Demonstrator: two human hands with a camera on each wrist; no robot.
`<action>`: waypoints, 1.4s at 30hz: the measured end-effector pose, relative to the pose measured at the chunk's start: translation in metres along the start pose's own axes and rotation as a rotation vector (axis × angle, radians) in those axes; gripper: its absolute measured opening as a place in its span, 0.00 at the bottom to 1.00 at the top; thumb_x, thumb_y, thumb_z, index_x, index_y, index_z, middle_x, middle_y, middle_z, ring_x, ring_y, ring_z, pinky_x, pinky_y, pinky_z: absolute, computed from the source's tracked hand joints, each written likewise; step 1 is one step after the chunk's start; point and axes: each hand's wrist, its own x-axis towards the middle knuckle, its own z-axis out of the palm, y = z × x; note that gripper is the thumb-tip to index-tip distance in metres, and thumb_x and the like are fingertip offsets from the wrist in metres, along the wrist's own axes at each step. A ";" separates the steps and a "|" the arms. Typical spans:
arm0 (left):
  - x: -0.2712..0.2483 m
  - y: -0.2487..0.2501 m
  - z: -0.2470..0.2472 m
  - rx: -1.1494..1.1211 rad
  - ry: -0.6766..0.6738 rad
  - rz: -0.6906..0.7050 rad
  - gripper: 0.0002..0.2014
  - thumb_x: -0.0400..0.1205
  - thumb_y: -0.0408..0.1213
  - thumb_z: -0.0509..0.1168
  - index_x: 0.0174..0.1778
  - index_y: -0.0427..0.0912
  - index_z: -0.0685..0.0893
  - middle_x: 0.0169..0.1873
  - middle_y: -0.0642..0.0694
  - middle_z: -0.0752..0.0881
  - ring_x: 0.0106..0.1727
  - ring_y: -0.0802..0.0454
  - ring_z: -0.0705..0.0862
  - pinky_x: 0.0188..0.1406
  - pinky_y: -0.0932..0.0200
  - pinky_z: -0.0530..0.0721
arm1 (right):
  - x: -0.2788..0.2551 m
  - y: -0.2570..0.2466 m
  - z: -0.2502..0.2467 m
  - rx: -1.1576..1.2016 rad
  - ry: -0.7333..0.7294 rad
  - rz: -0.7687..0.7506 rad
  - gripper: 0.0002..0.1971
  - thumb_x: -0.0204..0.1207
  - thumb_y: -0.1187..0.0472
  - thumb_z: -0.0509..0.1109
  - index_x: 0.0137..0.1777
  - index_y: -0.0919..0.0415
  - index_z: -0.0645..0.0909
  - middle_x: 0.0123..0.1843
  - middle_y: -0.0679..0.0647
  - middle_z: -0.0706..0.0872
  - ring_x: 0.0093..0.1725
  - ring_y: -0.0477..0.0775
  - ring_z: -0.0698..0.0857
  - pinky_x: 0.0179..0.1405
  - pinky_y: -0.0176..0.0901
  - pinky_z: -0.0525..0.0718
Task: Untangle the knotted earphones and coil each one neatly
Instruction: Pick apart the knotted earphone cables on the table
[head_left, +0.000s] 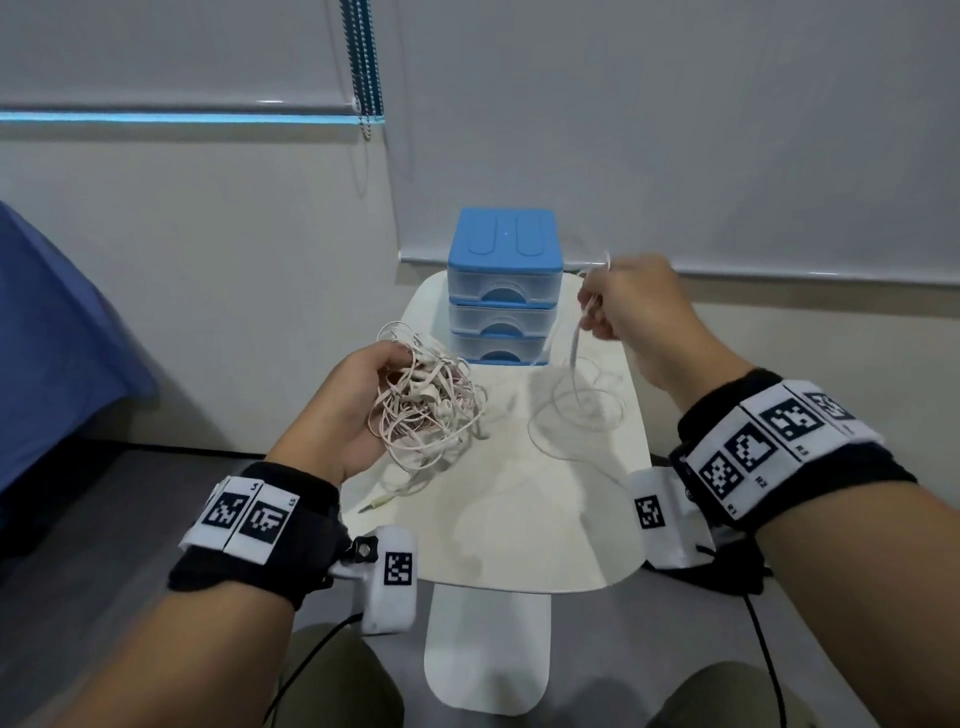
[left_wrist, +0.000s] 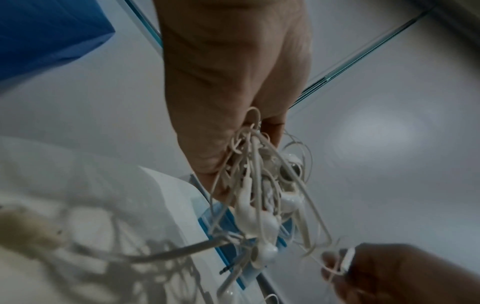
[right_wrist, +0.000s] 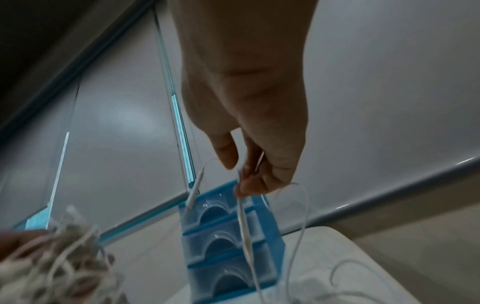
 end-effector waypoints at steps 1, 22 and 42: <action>-0.001 0.000 0.001 -0.005 -0.011 0.010 0.11 0.84 0.32 0.56 0.55 0.32 0.82 0.43 0.34 0.88 0.39 0.40 0.88 0.44 0.49 0.89 | 0.000 0.008 -0.001 -0.074 -0.045 0.047 0.04 0.76 0.69 0.68 0.45 0.68 0.85 0.36 0.61 0.87 0.30 0.55 0.87 0.30 0.43 0.84; -0.015 0.015 0.019 -0.154 -0.120 -0.017 0.17 0.84 0.33 0.51 0.59 0.30 0.81 0.48 0.30 0.89 0.41 0.37 0.91 0.40 0.46 0.94 | -0.050 0.020 0.025 -0.444 -0.575 -0.417 0.22 0.82 0.62 0.74 0.75 0.48 0.79 0.71 0.44 0.83 0.68 0.44 0.79 0.68 0.39 0.76; -0.016 0.018 0.019 0.343 -0.015 -0.084 0.34 0.77 0.70 0.69 0.71 0.51 0.77 0.53 0.40 0.92 0.44 0.40 0.92 0.39 0.43 0.92 | -0.047 -0.029 0.020 -0.061 -0.446 -0.311 0.13 0.78 0.68 0.64 0.33 0.66 0.84 0.39 0.64 0.93 0.38 0.54 0.88 0.41 0.46 0.81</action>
